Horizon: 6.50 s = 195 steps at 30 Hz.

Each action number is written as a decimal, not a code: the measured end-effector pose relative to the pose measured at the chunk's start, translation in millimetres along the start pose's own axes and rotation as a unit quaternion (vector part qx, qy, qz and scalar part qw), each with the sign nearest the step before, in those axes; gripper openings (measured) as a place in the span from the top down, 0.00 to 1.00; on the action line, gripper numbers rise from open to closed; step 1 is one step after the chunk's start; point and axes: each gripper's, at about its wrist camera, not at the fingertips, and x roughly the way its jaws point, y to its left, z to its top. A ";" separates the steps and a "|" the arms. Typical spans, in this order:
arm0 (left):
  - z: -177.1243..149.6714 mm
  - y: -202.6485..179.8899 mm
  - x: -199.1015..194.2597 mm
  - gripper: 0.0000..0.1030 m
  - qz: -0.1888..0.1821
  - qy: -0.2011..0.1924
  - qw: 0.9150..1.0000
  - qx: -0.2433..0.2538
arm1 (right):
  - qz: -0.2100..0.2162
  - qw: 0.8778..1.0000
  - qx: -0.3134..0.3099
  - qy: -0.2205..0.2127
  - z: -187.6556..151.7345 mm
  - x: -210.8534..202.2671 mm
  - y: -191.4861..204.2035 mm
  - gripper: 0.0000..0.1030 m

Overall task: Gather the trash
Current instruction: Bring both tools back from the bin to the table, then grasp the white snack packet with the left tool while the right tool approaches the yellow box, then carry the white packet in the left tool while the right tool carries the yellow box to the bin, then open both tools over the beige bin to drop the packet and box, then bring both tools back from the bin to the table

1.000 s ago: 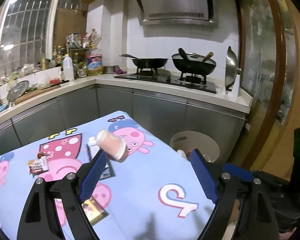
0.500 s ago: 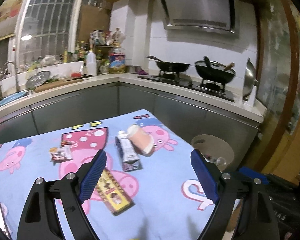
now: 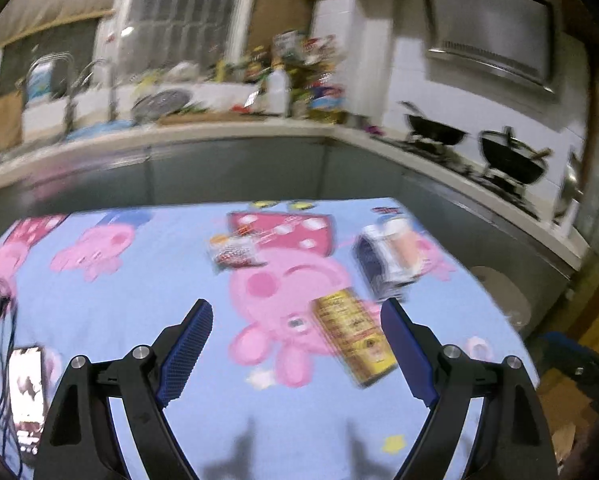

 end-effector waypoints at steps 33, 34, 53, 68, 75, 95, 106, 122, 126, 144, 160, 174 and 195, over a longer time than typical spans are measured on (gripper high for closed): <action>63.2 113.1 248.5 0.42 -0.051 0.190 0.967 -0.160 | -0.007 0.989 -0.065 0.132 1.0 197.7 0.2 0.31; 61.3 111.8 251.3 0.45 -0.055 0.192 0.966 -0.161 | -0.005 0.988 -0.064 0.137 -1.1 203.3 0.4 0.31; 2.9 47.9 154.1 0.90 -0.076 0.169 0.976 -0.118 | -0.009 0.987 -0.109 0.114 -35.2 176.3 -9.0 0.42; -20.2 -29.2 123.2 0.90 -0.147 0.189 0.970 -0.044 | -0.130 0.989 -0.027 0.066 -57.4 80.5 -91.8 0.43; -30.7 -61.5 125.7 0.90 -0.170 0.205 0.964 -0.009 | -0.136 0.987 -0.003 0.080 -76.6 75.1 -104.1 0.32; -33.1 -89.1 133.7 0.90 -0.169 0.220 0.960 0.018 | -0.138 0.986 -0.045 0.079 -76.3 92.6 -104.4 0.43; -14.1 -117.7 136.1 0.90 -0.179 0.210 0.960 0.049 | -0.138 0.990 -0.012 0.041 -66.3 74.1 -120.7 0.44; 27.7 -228.6 165.8 0.90 -0.233 0.196 0.945 0.119 | -0.209 0.977 0.030 -0.026 -40.3 33.6 -184.3 0.44; 36.0 -278.3 187.0 0.90 -0.244 0.199 0.938 0.147 | -0.232 0.969 0.071 -0.038 -28.4 24.2 -229.0 0.44; 24.5 -413.1 280.5 0.53 -0.231 0.228 0.922 0.210 | -0.214 0.959 0.186 0.001 36.3 54.0 -369.1 0.35; 28.4 -333.4 196.3 0.38 -0.212 0.154 0.944 0.200 | -0.197 0.947 0.243 -0.076 -5.4 14.3 -285.6 0.30; 34.1 -238.8 104.3 0.31 -0.182 0.081 0.961 0.194 | -0.151 0.956 0.234 -0.087 -14.3 -5.5 -172.0 0.30; 37.9 -152.1 59.3 0.27 -0.147 0.030 0.977 0.152 | -0.125 0.974 0.167 -0.085 3.1 4.1 -85.7 0.30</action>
